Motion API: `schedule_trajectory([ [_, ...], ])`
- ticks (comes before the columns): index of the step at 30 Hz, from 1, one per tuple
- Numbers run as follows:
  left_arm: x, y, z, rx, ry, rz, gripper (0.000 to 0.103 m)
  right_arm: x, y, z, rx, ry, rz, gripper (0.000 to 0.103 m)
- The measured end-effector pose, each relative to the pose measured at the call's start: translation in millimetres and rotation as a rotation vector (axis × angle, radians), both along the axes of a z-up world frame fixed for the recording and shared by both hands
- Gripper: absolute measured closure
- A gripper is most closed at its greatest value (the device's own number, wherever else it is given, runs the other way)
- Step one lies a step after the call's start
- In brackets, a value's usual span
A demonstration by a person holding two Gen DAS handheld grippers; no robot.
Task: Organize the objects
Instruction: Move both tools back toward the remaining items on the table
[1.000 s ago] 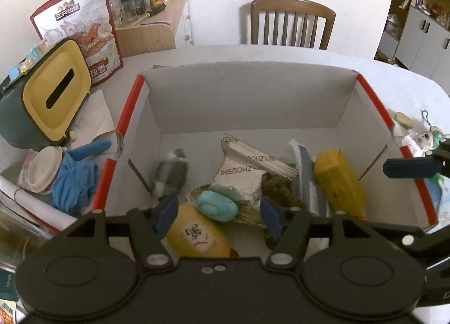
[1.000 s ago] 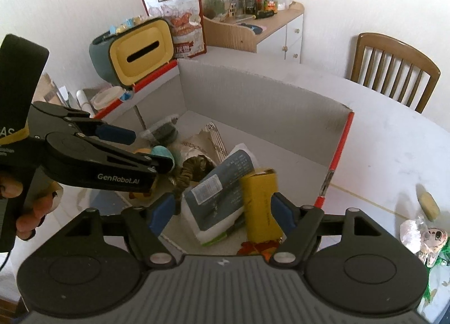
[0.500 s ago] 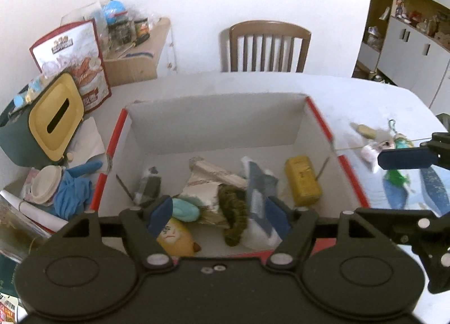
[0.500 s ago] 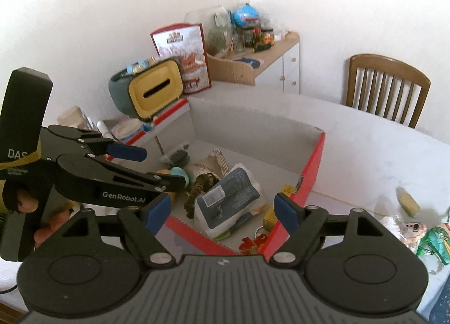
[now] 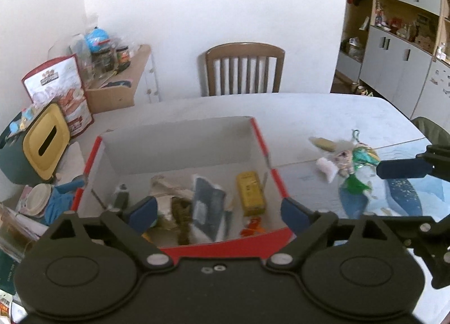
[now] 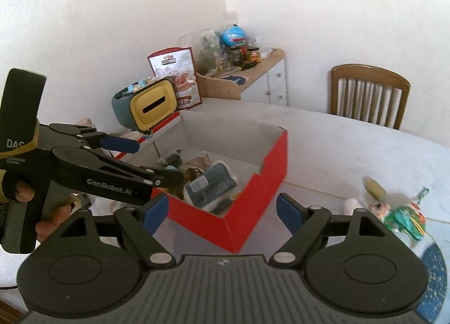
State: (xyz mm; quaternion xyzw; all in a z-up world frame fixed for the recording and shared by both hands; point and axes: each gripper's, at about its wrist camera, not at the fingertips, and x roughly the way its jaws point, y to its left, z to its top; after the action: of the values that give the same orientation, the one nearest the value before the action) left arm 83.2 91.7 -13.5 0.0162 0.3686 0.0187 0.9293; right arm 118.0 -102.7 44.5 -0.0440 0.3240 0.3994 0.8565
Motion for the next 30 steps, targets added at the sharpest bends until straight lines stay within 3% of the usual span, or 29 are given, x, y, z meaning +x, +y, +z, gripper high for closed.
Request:
schedule_trajectory([
  [4,-1,-21,1,-0.010,-0.015,-0.030,0.001,0,-26,-3,-0.001,0.004,-0.036,0.019],
  [12,11,-63,-4,-0.030,-0.019,-0.076,0.001,8,-76,-12,-0.011,0.007,-0.128,0.019],
  [16,17,-82,-8,-0.036,-0.025,-0.099,0.001,17,-100,-18,-0.018,0.015,-0.171,0.014],
  [24,45,-113,-21,-0.048,-0.001,-0.120,0.001,50,-142,-30,-0.063,0.012,-0.287,0.013],
  [26,54,-118,-26,-0.047,0.005,-0.119,0.000,61,-151,-34,-0.066,0.026,-0.310,0.005],
  [30,72,-130,-38,-0.041,0.018,-0.104,0.001,85,-163,-44,-0.077,0.035,-0.361,0.005],
])
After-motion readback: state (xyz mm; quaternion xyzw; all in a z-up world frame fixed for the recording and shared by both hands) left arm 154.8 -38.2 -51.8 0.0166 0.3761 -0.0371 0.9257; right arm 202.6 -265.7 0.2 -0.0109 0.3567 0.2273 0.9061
